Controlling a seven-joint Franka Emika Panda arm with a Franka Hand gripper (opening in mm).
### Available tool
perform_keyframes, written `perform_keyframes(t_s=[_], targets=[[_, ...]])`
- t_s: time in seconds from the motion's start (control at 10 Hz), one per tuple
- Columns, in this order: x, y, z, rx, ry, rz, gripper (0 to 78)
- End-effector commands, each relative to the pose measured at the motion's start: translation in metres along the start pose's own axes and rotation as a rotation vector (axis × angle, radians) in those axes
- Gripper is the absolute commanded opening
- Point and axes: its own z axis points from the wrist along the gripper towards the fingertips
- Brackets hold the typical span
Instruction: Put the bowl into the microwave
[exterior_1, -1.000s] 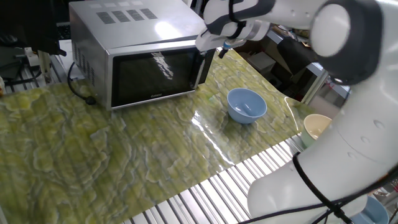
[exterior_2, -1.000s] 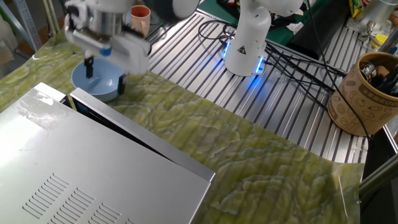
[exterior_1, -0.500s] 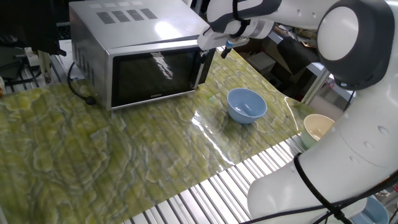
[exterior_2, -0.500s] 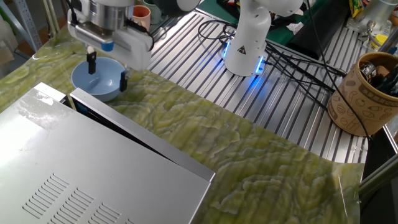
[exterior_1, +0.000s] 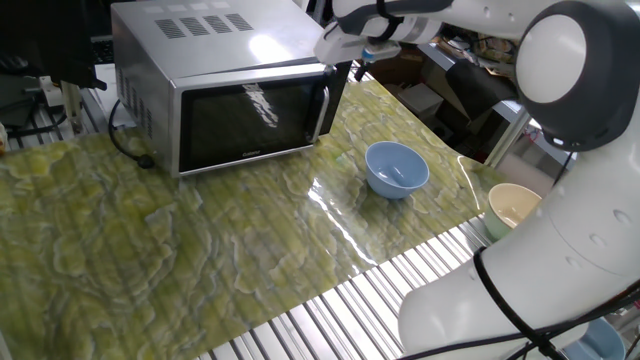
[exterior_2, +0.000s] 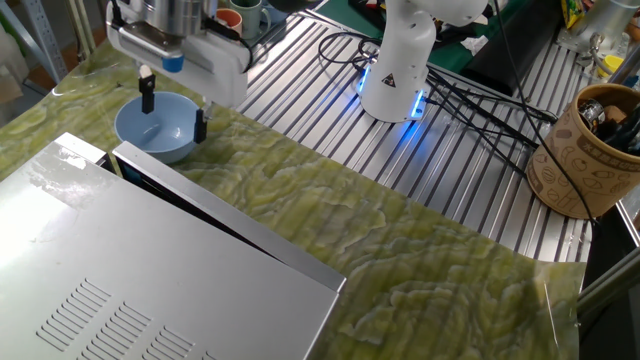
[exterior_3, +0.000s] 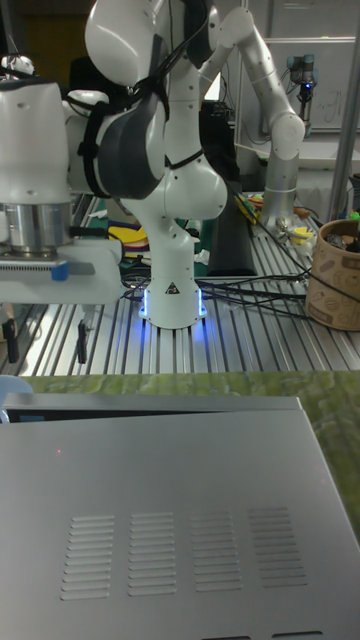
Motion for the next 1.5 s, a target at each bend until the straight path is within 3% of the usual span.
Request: perform_keyframes(t_s=[0.1, 0.3, 0.4, 0.6, 0.7, 1.2, 1.3, 1.5], targets=[[-0.001, 0.008, -0.005, 0.003, -0.002, 0.010, 77.4], [-0.001, 0.007, -0.005, 0.008, 0.007, -0.006, 77.4], [-0.001, 0.007, -0.005, 0.018, 0.040, -0.014, 77.4], [-0.001, 0.007, -0.005, 0.041, 0.030, -0.011, 77.4], [-0.001, 0.007, -0.005, 0.081, 0.056, 0.000, 77.4], [-0.003, 0.006, -0.007, 0.069, 0.062, -0.008, 77.4], [-0.025, 0.001, -0.031, 0.054, 0.070, -0.016, 77.4], [-0.030, 0.002, -0.038, 0.048, 0.062, -0.008, 77.4]])
